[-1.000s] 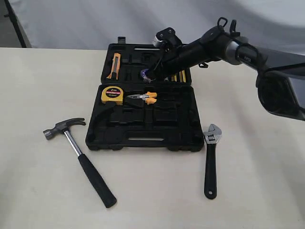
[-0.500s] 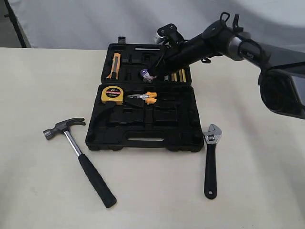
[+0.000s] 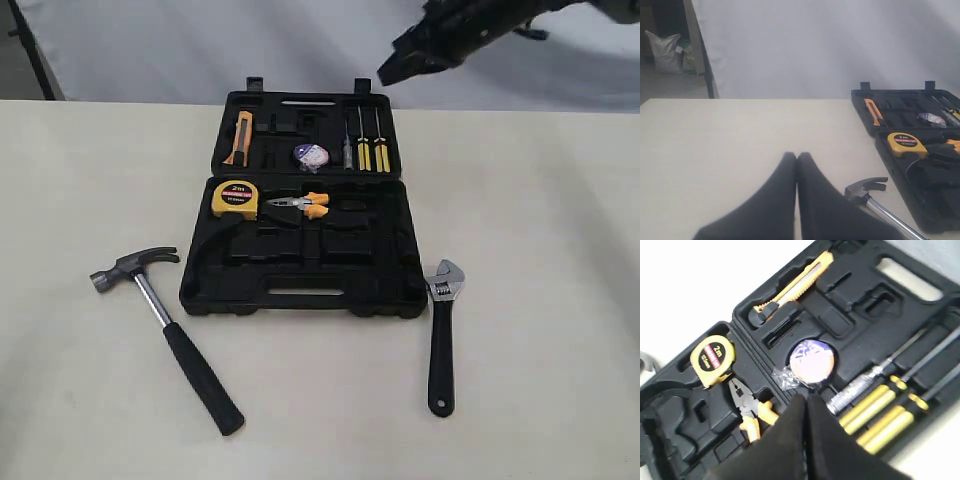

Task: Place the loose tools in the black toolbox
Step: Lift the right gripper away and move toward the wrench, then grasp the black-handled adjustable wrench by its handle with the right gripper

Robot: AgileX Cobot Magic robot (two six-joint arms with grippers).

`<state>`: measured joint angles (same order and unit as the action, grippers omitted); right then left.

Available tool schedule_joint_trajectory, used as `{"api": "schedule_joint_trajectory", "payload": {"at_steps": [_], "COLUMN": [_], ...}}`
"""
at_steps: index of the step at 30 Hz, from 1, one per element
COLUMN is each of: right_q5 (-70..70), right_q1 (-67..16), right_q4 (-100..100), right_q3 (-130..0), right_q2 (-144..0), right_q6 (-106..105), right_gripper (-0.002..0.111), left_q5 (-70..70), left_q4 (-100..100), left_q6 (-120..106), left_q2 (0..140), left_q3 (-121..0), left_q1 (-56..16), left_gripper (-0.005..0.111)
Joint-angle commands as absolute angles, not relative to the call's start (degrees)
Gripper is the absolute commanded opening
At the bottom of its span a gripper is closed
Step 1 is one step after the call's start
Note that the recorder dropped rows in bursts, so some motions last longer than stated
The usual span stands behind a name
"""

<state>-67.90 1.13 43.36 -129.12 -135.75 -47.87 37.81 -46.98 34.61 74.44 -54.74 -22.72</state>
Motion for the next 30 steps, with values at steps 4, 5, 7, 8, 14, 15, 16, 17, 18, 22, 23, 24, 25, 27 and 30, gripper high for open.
{"api": "schedule_joint_trajectory", "payload": {"at_steps": [4, 5, 7, 8, 14, 15, 16, 17, 18, 22, 23, 24, 25, 27, 30], "right_q5": [-69.96, -69.96, -66.95, -62.98, -33.74, -30.40, -26.10, -25.07, -24.71, -23.60, -22.73, -22.11, -20.11, -19.02, -19.66], "right_q1": [4.25, 4.25, 4.02, 3.85, 2.91, 2.32, 0.84, -0.24, -2.70, -11.01, -12.56, -13.94, -15.89, -16.92, -16.80], "right_q4": [36.44, 35.00, 33.84, 33.23, 34.65, 35.14, 37.22, 38.08, 40.12, 41.94, 41.69, 40.53, 36.32, 28.03, 15.14], "right_q3": [-118.67, -115.48, -108.70, -104.36, -70.88, -66.37, -59.24, -56.64, -51.52, -45.87, -45.77, -45.77, -45.77, -45.88, -45.88], "right_q2": [-125.82, -124.00, -120.26, -117.84, -98.95, -96.36, -92.40, -90.97, -88.42, -88.20, -88.78, -89.47, -90.67, -92.31, -93.51], "right_q6": [-42.70, -42.19, -41.94, -41.79, -41.79, -41.79, -41.79, -41.79, -41.79, -41.21, -39.83, -37.99, -33.00, -22.91, -8.88], "right_gripper": [-0.001, -0.001, -0.001, -0.001, -0.001, -0.001, -0.001, -0.001, -0.001, 0.000, 0.000, 0.004, 0.017, 0.038, 0.039], "left_q5": [36.83, 36.83, 36.83, 36.83, 36.83, 36.83, 36.83, 36.83, 36.83, 36.83, 36.83, 36.83, 36.83, 36.83, 36.83], "left_q4": [-46.20, -46.20, -46.20, -46.20, -46.20, -46.20, -46.20, -46.20, -46.20, -46.20, -46.20, -46.20, -46.20, -46.20, -46.20], "left_q6": [35.20, 35.20, 35.20, 35.20, 35.20, 35.20, 35.20, 35.20, 35.20, 35.20, 35.20, 35.20, 35.20, 35.20, 35.20], "left_q2": [73.98, 73.98, 73.98, 73.98, 73.98, 73.98, 73.98, 73.98, 73.98, 73.98, 73.98, 73.98, 73.98, 73.98, 73.98], "left_q3": [-54.20, -54.20, -54.20, -54.20, -54.20, -54.20, -54.20, -54.20, -54.20, -54.20, -54.20, -54.20, -54.20, -54.20, -54.20], "left_q1": [-22.53, -22.53, -22.53, -22.53, -22.53, -22.53, -22.53, -22.53, -22.53, -22.53, -22.53, -22.53, -22.53, -22.53, -22.53], "left_gripper": [0.001, 0.001, 0.001, 0.001, 0.001, 0.001, 0.001, 0.001, 0.001, 0.001, 0.001, 0.001, 0.001, 0.001, 0.001]}}
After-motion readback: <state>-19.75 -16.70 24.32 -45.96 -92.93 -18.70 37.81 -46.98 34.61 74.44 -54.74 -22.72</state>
